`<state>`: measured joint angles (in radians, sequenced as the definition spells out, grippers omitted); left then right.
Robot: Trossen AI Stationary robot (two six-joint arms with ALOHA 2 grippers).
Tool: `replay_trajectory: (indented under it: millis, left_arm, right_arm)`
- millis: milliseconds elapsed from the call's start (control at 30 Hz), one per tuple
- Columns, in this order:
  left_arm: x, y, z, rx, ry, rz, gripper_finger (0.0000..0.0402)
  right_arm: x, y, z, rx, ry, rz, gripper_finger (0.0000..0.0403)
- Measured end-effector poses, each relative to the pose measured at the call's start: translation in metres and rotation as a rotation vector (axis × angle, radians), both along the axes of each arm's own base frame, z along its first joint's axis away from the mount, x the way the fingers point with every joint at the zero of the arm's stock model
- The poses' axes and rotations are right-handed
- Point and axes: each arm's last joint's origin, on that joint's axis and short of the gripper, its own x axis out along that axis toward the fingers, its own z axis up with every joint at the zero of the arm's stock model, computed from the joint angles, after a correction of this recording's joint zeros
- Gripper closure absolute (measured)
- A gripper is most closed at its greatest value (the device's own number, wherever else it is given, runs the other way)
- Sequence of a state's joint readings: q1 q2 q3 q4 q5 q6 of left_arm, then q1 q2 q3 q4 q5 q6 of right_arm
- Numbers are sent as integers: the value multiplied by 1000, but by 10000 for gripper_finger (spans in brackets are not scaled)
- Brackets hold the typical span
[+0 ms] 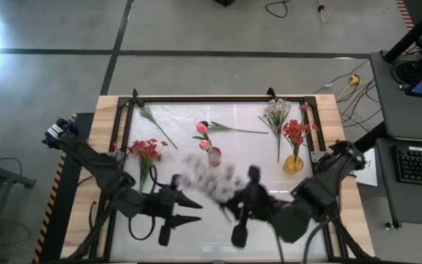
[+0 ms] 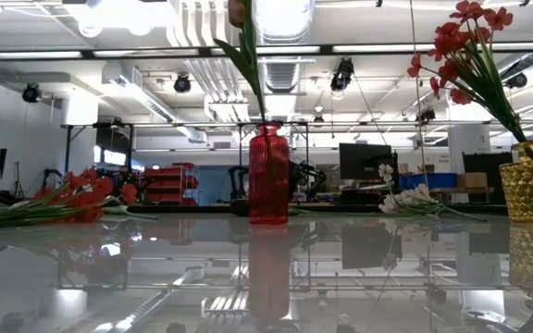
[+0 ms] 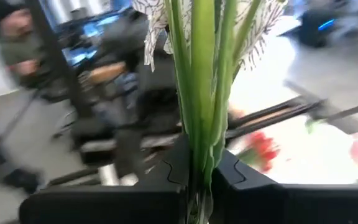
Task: Sort flowers into vase by color
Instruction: Put the bottom white flowers into the red vase
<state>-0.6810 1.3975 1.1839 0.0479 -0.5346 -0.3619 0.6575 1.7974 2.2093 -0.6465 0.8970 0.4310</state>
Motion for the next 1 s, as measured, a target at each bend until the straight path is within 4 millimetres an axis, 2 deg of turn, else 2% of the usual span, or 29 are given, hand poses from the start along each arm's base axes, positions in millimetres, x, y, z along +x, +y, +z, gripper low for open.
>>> replay_trajectory:
  millis: [167, 333, 467, 700, 833, 1000]
  left_arm:
    - [-23, 12, -12, -63, 230, 97, 272]
    - [-30, 17, -31, -74, 351, 236, 281]
    - [-22, 15, -54, -60, 389, 266, 288]
    - [8, 25, -88, -28, 431, 414, 297]
    - [24, 46, -95, -11, 493, 439, 300]
    - [27, 84, -91, 29, 577, 491, 309]
  right_arm:
    - [-17, -20, 10, -115, 17, -171, 390]
    - [-25, -46, 7, -140, 53, -261, 390]
    - [-27, -71, -9, -125, 94, -285, 390]
    - [-20, -124, -51, -76, 105, -191, 390]
    - [-17, -151, -74, -147, -22, -117, 390]
    - [-30, -184, -89, -238, -282, -178, 390]
